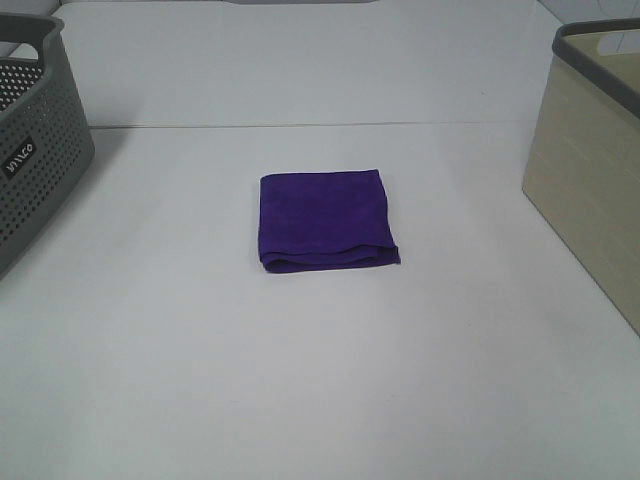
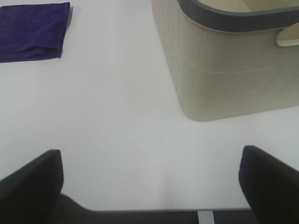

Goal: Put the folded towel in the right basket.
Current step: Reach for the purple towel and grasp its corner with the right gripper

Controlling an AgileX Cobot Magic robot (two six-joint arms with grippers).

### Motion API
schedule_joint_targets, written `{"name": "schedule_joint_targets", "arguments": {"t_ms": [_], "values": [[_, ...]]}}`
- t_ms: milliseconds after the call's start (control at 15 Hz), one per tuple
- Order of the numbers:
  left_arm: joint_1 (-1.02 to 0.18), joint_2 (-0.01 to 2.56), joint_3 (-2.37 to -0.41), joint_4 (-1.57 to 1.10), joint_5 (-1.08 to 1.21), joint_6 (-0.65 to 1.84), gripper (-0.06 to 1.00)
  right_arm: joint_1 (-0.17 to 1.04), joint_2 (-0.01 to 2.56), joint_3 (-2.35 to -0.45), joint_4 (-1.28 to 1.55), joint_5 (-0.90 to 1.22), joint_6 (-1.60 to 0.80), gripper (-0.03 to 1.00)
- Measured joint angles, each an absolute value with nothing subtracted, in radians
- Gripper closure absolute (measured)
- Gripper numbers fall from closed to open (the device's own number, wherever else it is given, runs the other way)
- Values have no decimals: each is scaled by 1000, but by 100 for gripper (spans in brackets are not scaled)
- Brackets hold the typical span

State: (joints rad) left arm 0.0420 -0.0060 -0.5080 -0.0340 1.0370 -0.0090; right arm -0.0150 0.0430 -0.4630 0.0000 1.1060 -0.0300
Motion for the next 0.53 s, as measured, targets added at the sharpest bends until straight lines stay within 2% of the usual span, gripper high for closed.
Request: {"name": "schedule_joint_targets", "arguments": {"t_ms": [200,533], "values": [[42,-6,-508,-34,1037,-9,-5,-15,294,-600,52,1137,-30,-1],[42,-6,-508,-34,1037,-9,-5,-15,843,-1042,141,1210,-28,-1]]}}
